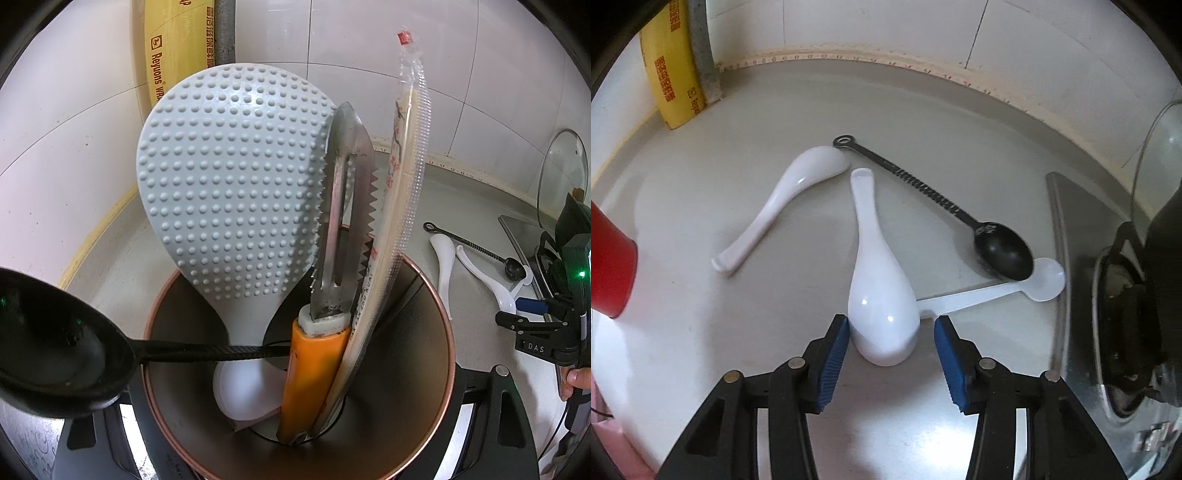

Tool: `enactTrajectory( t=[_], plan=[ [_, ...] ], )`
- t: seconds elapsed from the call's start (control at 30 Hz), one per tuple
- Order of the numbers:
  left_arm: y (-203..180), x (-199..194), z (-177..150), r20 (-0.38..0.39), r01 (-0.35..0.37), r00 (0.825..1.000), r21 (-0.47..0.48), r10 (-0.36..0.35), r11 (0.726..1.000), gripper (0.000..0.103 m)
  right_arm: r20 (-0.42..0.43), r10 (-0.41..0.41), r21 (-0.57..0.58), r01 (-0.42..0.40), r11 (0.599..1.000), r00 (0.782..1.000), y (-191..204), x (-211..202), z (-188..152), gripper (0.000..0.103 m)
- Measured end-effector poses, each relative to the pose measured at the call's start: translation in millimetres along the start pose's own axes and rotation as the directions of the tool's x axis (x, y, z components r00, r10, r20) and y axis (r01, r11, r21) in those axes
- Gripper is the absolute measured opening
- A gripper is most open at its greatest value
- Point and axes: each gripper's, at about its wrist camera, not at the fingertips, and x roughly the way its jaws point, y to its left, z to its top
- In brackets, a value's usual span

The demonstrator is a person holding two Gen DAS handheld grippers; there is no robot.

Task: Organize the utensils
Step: 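Lift the white ceramic spoon and carry it toward the red holder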

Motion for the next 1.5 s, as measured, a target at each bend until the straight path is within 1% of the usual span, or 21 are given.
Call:
enactTrajectory(
  t=[0.07, 0.13, 0.57, 0.8, 0.97, 1.07, 1.17, 1.23, 1.37, 1.43, 1.5],
  plan=[
    [-0.1, -0.1, -0.1, 0.000, 0.000, 1.000, 0.000, 0.000, 1.000, 0.091, 0.005, 0.004, 0.007, -0.004, 1.000, 1.000, 0.0, -0.9, -0.1, 0.048],
    [-0.2, -0.3, -0.3, 0.000, 0.000, 1.000, 0.000, 0.000, 1.000, 0.091, 0.014, 0.019, 0.030, -0.019, 0.999, 1.000, -3.7, -2.9, -0.9, 0.040],
    [-0.1, 0.0, -0.2, 0.000, 0.000, 1.000, 0.000, 0.000, 1.000, 0.091, 0.053, 0.058, 0.078, -0.062, 0.995, 0.997, -13.7, -15.8, 0.1, 0.029],
    [0.1, 0.3, -0.2, 0.000, -0.001, 1.000, -0.001, 0.001, 1.000, 0.091, 0.077, 0.067, 0.114, -0.076, 0.991, 0.995, -26.1, -20.3, 7.0, 0.020],
    [-0.6, 0.7, -0.3, -0.003, -0.006, 1.000, 0.004, 0.006, 1.000, 0.090, 0.097, 0.063, 0.151, -0.078, 0.985, 0.993, -45.4, -24.1, 17.2, 0.019],
    [-2.4, 1.2, -1.5, -0.008, -0.010, 1.000, 0.008, 0.010, 1.000, 0.091, 0.092, 0.046, 0.167, -0.061, 0.984, 0.995, -55.3, -21.5, 22.8, 0.019],
    [-2.5, 0.4, -3.4, -0.008, -0.007, 1.000, 0.005, 0.007, 1.000, 0.091, 0.085, 0.052, 0.200, -0.068, 0.977, 0.995, -63.5, -19.9, 24.3, 0.019],
    [-2.1, 0.2, -4.1, -0.008, -0.007, 1.000, 0.005, 0.007, 1.000, 0.091, 0.096, 0.068, 0.222, -0.088, 0.971, 0.993, -67.9, -23.1, 23.0, 0.019],
    [-1.6, -0.3, -5.8, -0.008, -0.008, 1.000, 0.002, 0.008, 1.000, 0.091, 0.123, 0.139, 0.273, -0.169, 0.947, 0.983, -75.0, -28.4, 16.7, 0.019],
    [-0.7, 0.0, -5.2, -0.008, -0.009, 1.000, 0.000, 0.009, 1.000, 0.091, 0.135, 0.173, 0.303, -0.207, 0.930, 0.976, -74.9, -29.5, 9.7, 0.019],
    [-0.1, -0.1, -4.0, -0.009, -0.010, 1.000, -0.003, 0.010, 1.000, 0.091, 0.138, 0.231, 0.344, -0.265, 0.901, 0.963, -72.1, -26.5, 1.1, 0.020]
  ],
)
